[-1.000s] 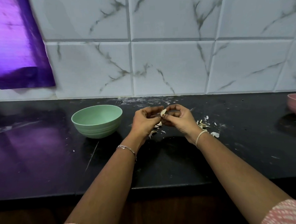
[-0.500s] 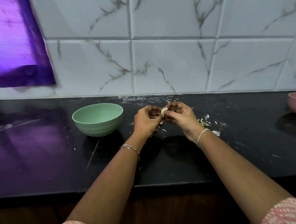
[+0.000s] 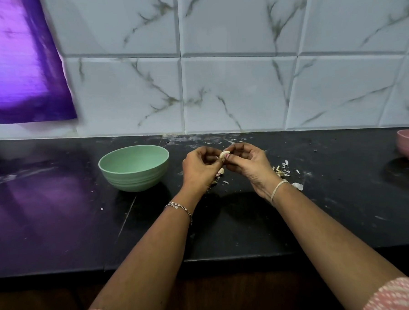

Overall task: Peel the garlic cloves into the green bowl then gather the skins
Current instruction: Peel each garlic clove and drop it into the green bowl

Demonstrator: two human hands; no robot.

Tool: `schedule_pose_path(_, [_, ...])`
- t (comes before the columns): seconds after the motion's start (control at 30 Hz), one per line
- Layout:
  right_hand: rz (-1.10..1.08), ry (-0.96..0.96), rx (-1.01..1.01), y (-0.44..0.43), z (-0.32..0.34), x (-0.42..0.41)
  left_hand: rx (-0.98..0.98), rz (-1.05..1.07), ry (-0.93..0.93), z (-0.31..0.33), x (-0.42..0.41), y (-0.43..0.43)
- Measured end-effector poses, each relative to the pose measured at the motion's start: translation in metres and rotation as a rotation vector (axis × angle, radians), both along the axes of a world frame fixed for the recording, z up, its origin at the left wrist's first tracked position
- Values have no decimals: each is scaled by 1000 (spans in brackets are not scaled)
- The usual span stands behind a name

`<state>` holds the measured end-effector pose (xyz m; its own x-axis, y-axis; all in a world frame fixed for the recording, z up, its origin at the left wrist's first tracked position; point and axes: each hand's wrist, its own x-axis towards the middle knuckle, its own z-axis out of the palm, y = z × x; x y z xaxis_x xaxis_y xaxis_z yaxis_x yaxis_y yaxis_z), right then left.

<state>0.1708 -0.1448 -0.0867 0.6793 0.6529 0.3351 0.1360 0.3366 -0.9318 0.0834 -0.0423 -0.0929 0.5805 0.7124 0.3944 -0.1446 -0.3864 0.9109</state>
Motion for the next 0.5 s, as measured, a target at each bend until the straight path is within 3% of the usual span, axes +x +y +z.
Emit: schedule_pose_path(0.5, [-132, -101, -133, 1, -1, 3, 46, 31, -36, 0, 0, 0])
